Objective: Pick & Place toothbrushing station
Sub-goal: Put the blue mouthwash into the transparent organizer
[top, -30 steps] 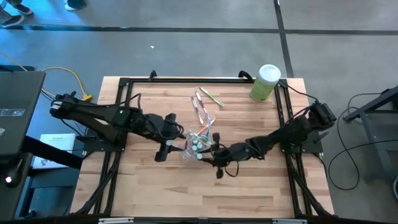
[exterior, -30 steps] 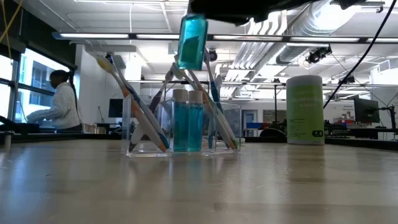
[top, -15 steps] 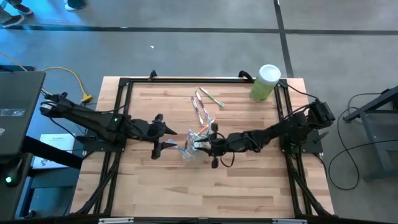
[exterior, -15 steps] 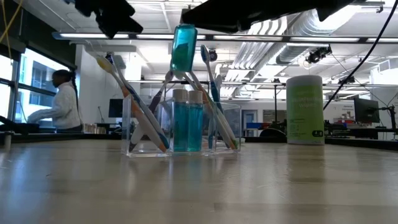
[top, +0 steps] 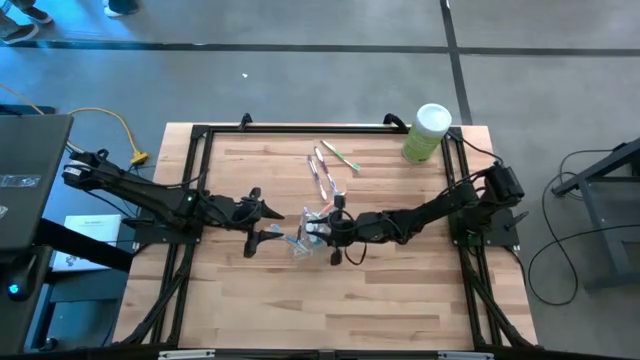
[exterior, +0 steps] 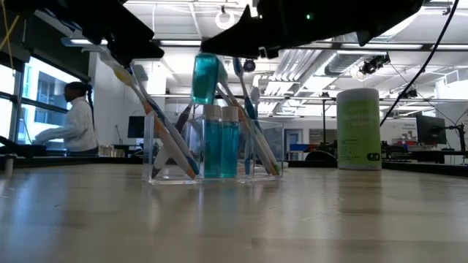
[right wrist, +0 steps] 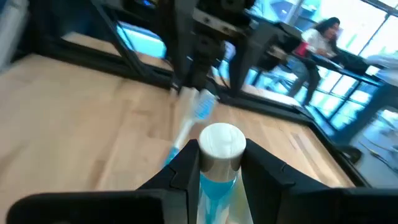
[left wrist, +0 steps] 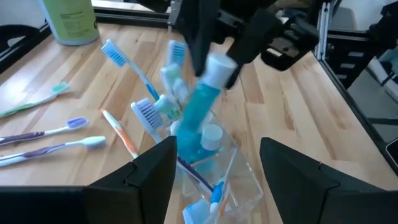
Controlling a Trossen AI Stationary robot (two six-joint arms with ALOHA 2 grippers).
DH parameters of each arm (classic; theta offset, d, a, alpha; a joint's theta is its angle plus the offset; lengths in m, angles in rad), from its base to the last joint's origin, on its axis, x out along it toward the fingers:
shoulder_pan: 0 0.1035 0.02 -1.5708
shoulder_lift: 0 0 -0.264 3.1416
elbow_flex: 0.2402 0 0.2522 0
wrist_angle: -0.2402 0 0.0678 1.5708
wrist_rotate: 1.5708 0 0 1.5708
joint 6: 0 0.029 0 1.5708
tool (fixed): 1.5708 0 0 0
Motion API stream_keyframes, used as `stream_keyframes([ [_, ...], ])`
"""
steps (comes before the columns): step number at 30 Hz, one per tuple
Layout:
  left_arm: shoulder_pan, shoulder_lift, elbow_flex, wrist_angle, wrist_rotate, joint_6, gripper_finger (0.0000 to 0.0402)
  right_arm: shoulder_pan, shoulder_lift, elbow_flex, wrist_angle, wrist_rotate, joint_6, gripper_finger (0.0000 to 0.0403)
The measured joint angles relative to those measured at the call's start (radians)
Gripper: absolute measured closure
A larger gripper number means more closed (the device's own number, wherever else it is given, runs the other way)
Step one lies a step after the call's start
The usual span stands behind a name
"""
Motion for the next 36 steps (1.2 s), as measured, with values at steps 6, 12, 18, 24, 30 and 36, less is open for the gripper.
stream_keyframes([
  [6,-0.004,0.0,-0.003,0.034,-0.001,-0.056,0.0175,0.0,-0.001,0.0,-0.029,0.03,0.059,0.032],
  [12,-0.041,0.0,-0.003,0.075,-0.002,-0.039,0.0175,0.0,0.002,0.001,-0.031,0.031,0.137,0.032],
  [18,-0.063,0.0,-0.003,0.081,-0.033,-0.033,0.0175,0.0,0.003,0.002,-0.024,0.02,0.138,0.032],
  [24,-0.066,0.001,-0.003,0.081,-0.048,-0.022,0.0175,0.0,0.006,0.001,0.001,0.007,0.105,0.032],
  [30,-0.066,0.001,-0.003,0.08,-0.048,-0.021,0.0175,0.0,0.006,0.001,0.019,0.007,0.082,0.032],
  [36,-0.066,0.002,-0.003,0.08,-0.048,-0.021,0.0175,0.0,0.006,0.001,-0.003,0.009,0.111,0.032],
])
